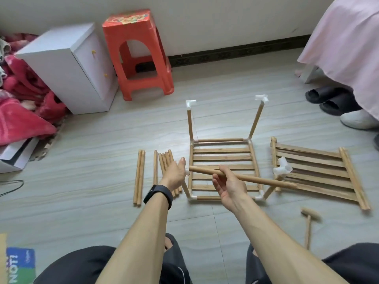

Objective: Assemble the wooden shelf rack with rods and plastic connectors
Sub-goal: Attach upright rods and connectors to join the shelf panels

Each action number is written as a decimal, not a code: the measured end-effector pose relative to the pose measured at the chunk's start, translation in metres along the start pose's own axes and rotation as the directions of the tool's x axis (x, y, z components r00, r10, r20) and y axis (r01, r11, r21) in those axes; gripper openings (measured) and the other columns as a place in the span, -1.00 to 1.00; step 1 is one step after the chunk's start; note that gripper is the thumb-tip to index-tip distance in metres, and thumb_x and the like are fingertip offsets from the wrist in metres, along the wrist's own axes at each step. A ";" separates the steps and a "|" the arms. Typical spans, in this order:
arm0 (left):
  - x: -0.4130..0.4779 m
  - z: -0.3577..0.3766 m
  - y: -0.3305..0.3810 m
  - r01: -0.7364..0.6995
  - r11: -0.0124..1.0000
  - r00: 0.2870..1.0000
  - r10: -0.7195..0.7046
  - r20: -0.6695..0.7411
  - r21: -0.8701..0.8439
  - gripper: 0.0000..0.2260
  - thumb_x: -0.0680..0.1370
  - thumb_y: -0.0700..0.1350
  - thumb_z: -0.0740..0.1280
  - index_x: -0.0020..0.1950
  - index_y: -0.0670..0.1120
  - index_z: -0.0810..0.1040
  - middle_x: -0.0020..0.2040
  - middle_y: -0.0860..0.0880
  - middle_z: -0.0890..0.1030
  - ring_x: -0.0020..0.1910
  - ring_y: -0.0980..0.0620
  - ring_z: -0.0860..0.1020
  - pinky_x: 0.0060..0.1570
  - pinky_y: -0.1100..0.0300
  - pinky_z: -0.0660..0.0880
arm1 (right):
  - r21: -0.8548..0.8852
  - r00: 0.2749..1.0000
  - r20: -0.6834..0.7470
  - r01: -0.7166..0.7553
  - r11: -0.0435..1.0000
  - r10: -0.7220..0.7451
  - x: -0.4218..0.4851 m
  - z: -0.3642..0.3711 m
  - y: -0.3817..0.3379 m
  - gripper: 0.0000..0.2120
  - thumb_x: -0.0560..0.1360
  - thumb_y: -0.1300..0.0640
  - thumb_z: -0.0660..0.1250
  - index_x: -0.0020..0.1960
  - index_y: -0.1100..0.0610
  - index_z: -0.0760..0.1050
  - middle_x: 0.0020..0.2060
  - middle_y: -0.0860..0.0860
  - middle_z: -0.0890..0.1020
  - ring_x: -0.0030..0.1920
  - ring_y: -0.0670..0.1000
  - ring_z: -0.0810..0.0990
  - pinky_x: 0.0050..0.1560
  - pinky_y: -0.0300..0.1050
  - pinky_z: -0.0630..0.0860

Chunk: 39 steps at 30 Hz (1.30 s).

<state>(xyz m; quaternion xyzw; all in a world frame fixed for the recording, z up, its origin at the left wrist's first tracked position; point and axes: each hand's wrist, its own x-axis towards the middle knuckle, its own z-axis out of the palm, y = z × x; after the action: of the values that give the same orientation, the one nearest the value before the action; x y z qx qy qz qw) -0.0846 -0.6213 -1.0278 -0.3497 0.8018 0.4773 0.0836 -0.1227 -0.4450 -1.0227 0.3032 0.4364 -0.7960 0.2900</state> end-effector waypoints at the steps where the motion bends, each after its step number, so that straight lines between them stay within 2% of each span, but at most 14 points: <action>1: 0.001 0.000 -0.002 0.000 1.000 1.000 0.000 -0.013 0.000 -0.41 0.71 0.18 -0.04 0.38 -0.30 0.42 0.23 -0.23 0.61 0.27 -0.17 0.54 0.29 -0.06 0.45 | 0.006 1.000 -0.004 -0.010 1.000 0.010 0.002 -0.001 0.002 -0.85 0.45 0.24 0.54 -0.14 0.28 0.60 -0.36 0.12 0.68 -0.39 -0.01 0.68 -0.41 -0.21 0.60; 5: 0.005 0.001 -0.005 0.001 1.000 0.999 -0.001 -0.036 0.008 -0.41 0.71 0.19 -0.03 0.33 -0.30 0.44 -0.11 -0.08 0.54 -0.14 0.02 0.54 -0.12 0.10 0.49 | 0.011 1.000 0.003 -0.022 1.000 0.022 0.006 -0.006 0.010 -0.84 0.42 0.24 0.57 -0.15 0.27 0.60 -0.36 0.09 0.67 -0.39 -0.03 0.66 -0.40 -0.22 0.60; 8: 0.009 0.000 -0.008 0.003 1.000 1.000 -0.003 -0.010 -0.005 -0.42 0.70 0.19 -0.03 0.35 -0.28 0.42 -0.04 -0.13 0.56 -0.08 -0.03 0.56 0.03 0.01 0.50 | 0.003 0.999 0.035 -0.014 1.000 0.014 0.006 -0.006 0.010 -0.84 0.41 0.24 0.58 -0.16 0.27 0.61 -0.35 0.10 0.67 -0.38 -0.02 0.65 -0.38 -0.22 0.62; 12: 0.011 -0.003 -0.009 0.030 1.000 0.999 -0.030 0.036 0.004 -0.41 0.71 0.19 -0.03 0.42 -0.29 0.36 0.24 -0.25 0.56 0.23 -0.17 0.55 0.28 -0.09 0.50 | -0.105 0.993 0.089 0.080 0.991 -0.071 0.007 0.003 0.004 -0.84 0.40 0.25 0.59 -0.16 0.32 0.65 -0.34 0.12 0.68 -0.36 -0.01 0.66 -0.32 -0.20 0.64; 15: 0.011 -0.008 -0.010 0.085 0.995 0.993 -0.081 0.081 -0.052 -0.44 0.70 0.21 -0.04 0.38 -0.25 0.36 -0.03 -0.09 0.49 -0.15 0.03 0.48 -0.13 0.09 0.52 | -0.142 0.990 0.116 0.092 0.986 -0.076 0.007 0.011 0.008 -0.84 0.41 0.27 0.58 -0.13 0.35 0.66 -0.35 0.12 0.67 -0.37 -0.01 0.66 -0.32 -0.20 0.64; 17: 0.009 -0.010 -0.010 0.116 0.991 0.988 -0.109 0.105 -0.061 -0.44 0.70 0.20 -0.05 0.40 -0.25 0.33 -0.09 -0.07 0.43 -0.22 0.06 0.40 -0.25 0.16 0.43 | -0.124 0.992 0.120 0.059 0.991 -0.044 0.008 0.013 0.011 -0.85 0.42 0.30 0.57 -0.10 0.36 0.66 -0.37 0.11 0.66 -0.38 -0.02 0.64 -0.32 -0.21 0.64; 24: 0.002 -0.014 -0.013 0.148 0.987 0.987 -0.143 0.076 -0.065 -0.42 0.70 0.20 -0.06 0.49 -0.22 0.25 0.10 -0.14 0.52 -0.16 0.07 0.44 -0.22 0.18 0.47 | -0.133 0.988 0.153 0.027 0.991 -0.006 0.007 0.017 0.016 -0.86 0.42 0.30 0.56 -0.13 0.36 0.65 -0.35 0.14 0.66 -0.38 0.00 0.65 -0.31 -0.20 0.65; 27: 0.003 -0.008 -0.013 0.126 0.991 0.992 -0.125 0.015 -0.053 -0.42 0.70 0.19 -0.06 0.50 -0.25 0.25 0.30 -0.27 0.51 0.19 -0.15 0.56 0.17 -0.09 0.53 | -0.191 0.987 0.160 0.027 0.981 0.004 0.004 0.017 0.009 -0.83 0.43 0.24 0.57 -0.12 0.34 0.64 -0.30 0.16 0.68 -0.34 0.02 0.67 -0.26 -0.17 0.67; 28: 0.004 -0.005 -0.013 0.115 0.993 0.993 -0.116 -0.011 -0.021 -0.42 0.71 0.18 -0.06 0.48 -0.27 0.27 0.34 -0.31 0.49 0.29 -0.24 0.52 0.28 -0.17 0.48 | -0.229 0.986 0.164 0.027 0.973 0.011 0.003 0.014 0.005 -0.78 0.43 0.18 0.58 -0.09 0.33 0.65 -0.27 0.16 0.68 -0.31 0.03 0.68 -0.24 -0.15 0.67; 30: 0.005 0.003 -0.010 0.102 0.995 0.992 -0.101 -0.071 0.009 -0.46 0.71 0.16 -0.04 0.46 -0.26 0.28 0.33 -0.31 0.51 0.30 -0.26 0.52 0.32 -0.18 0.45 | -0.357 0.986 0.165 0.051 0.933 0.010 0.001 0.004 -0.005 -0.64 0.44 0.00 0.58 -0.02 0.30 0.64 -0.19 0.15 0.69 -0.25 0.05 0.72 -0.21 -0.12 0.67; 33: 0.004 0.008 -0.008 0.092 0.995 0.984 -0.087 -0.157 0.025 -0.46 0.72 0.13 -0.03 0.60 -0.17 0.14 0.43 -0.24 0.45 0.32 -0.22 0.51 0.32 -0.06 0.41 | -0.690 0.987 0.080 0.157 0.706 -0.140 -0.003 -0.017 -0.012 -0.39 0.46 -0.38 0.37 -0.09 0.21 0.61 -0.20 0.05 0.70 -0.27 0.00 0.73 -0.24 -0.09 0.66; 34: 0.003 0.010 -0.007 0.085 0.995 0.981 -0.076 -0.180 0.048 -0.47 0.72 0.11 -0.03 0.62 -0.14 0.09 0.47 -0.22 0.41 0.34 -0.23 0.49 0.28 -0.03 0.39 | -0.781 0.958 0.039 0.206 0.589 -0.283 -0.004 -0.025 -0.016 -0.35 0.49 -0.46 0.24 -0.16 0.16 0.59 -0.26 -0.01 0.68 -0.29 -0.04 0.69 -0.29 -0.13 0.58; 36: 0.000 0.014 -0.001 0.092 0.986 0.964 -0.054 -0.260 0.136 -0.49 0.72 0.07 -0.02 0.61 -0.14 0.10 0.48 -0.23 0.40 0.33 -0.25 0.48 0.21 -0.02 0.38 | -0.852 0.808 -0.029 0.288 0.437 -0.589 -0.006 -0.042 -0.027 -0.37 0.56 -0.44 0.08 -0.24 0.07 0.54 -0.34 -0.09 0.61 -0.27 -0.08 0.58 -0.35 -0.19 0.36; 39: -0.013 0.025 0.023 0.107 0.940 0.894 0.051 -0.445 0.323 -0.65 0.69 0.01 0.06 0.39 -0.14 0.36 0.35 -0.24 0.48 0.33 -0.25 0.40 0.31 -0.15 0.34 | -0.747 0.564 -0.227 0.422 0.514 -0.794 -0.001 -0.062 -0.057 -0.49 0.63 -0.29 0.10 -0.25 0.07 0.47 -0.35 -0.11 0.56 -0.23 0.07 0.55 -0.27 -0.11 0.30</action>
<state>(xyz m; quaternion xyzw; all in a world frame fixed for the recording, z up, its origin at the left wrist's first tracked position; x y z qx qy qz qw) -0.0943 -0.5875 -1.0187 -0.4418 0.8642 0.2378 -0.0373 -0.1488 -0.3656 -1.0189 0.2200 0.8130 -0.5329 -0.0816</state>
